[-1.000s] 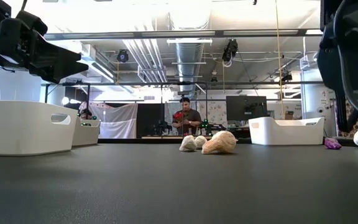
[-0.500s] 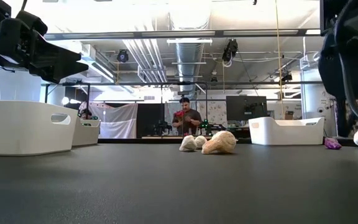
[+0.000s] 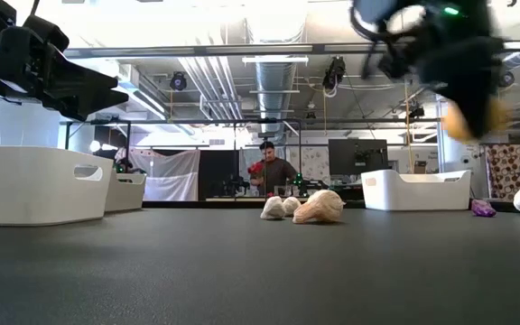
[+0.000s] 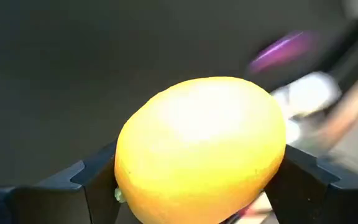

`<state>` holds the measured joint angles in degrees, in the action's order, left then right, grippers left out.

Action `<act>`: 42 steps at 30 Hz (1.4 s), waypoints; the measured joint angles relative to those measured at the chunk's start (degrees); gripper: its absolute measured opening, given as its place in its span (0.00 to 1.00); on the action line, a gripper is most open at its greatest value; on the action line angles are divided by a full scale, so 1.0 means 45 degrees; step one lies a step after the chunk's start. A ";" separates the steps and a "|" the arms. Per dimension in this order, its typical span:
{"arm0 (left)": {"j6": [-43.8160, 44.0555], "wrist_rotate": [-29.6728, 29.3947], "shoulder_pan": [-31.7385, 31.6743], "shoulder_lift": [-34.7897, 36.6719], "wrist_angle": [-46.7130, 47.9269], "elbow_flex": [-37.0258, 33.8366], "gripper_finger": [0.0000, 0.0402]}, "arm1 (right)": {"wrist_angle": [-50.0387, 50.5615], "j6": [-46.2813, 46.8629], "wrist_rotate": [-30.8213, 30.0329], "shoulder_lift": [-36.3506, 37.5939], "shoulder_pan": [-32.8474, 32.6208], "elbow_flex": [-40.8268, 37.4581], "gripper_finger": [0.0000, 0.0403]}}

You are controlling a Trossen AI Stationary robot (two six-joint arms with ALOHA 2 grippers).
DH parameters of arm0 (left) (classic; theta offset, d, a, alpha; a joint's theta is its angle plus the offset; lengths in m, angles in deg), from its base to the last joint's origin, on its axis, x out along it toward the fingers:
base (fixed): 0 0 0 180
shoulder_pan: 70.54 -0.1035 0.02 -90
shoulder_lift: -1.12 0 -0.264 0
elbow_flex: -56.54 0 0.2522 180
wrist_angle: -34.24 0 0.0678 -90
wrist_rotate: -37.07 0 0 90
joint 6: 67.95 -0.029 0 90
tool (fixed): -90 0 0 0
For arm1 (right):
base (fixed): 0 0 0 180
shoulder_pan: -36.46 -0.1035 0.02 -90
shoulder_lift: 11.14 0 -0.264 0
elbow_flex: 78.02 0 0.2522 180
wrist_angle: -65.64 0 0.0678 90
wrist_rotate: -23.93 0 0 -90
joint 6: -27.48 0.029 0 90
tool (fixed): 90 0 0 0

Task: Sort produce into baskets
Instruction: Put the yellow lemon into the top white bin

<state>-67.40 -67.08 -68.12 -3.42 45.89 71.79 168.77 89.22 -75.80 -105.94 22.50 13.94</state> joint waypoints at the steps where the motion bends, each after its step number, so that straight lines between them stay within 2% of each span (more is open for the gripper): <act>1: 0.0000 0.0000 0.0000 0.0000 -0.0005 0.0000 0.65 | 0.0231 -0.0026 -0.0958 0.0092 0.0406 0.0424 0.75; 3: 0.0000 0.0000 -0.0001 0.0000 -0.0001 -0.0004 0.65 | -0.0204 -0.0504 -0.2221 0.0664 0.1400 0.0822 0.75; 9: 0.0000 0.0005 0.0000 -0.0049 -0.0046 -0.0001 0.65 | -0.0297 -0.1654 -0.4573 0.1647 0.5620 0.1298 0.75; 16: 0.0000 0.0010 -0.0003 -0.0102 -0.0052 -0.0005 0.65 | -0.1093 -0.4820 -0.4708 0.1601 1.0354 0.0951 0.75; 21: 0.0000 0.0010 -0.0005 -0.0107 -0.0010 0.0000 0.65 | -0.2370 -0.6841 -0.3376 0.0865 1.2539 0.0688 0.79; 26: 0.0000 0.0015 0.0000 -0.0107 -0.0010 -0.0004 0.65 | -0.3634 -0.7725 -0.3065 -0.0086 1.3777 0.0401 0.86; 32: 0.0000 0.0019 0.0000 -0.0107 -0.0010 -0.0005 0.65 | -0.4412 -0.8135 -0.3075 -0.1358 1.4547 0.0275 0.88; 37: 0.0000 0.0019 -0.0003 -0.0107 -0.0010 -0.0002 0.65 | -0.4329 -0.8231 -0.3168 -0.1957 1.4774 0.0281 0.89; 42: 0.0000 0.0019 0.0000 -0.0107 -0.0010 -0.0005 0.65 | -0.3356 -0.8282 -0.2947 -0.1830 1.4638 0.0457 0.88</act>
<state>-67.40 -67.00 -68.12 -3.90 45.84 71.77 153.67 51.95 -89.06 -114.18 88.37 16.00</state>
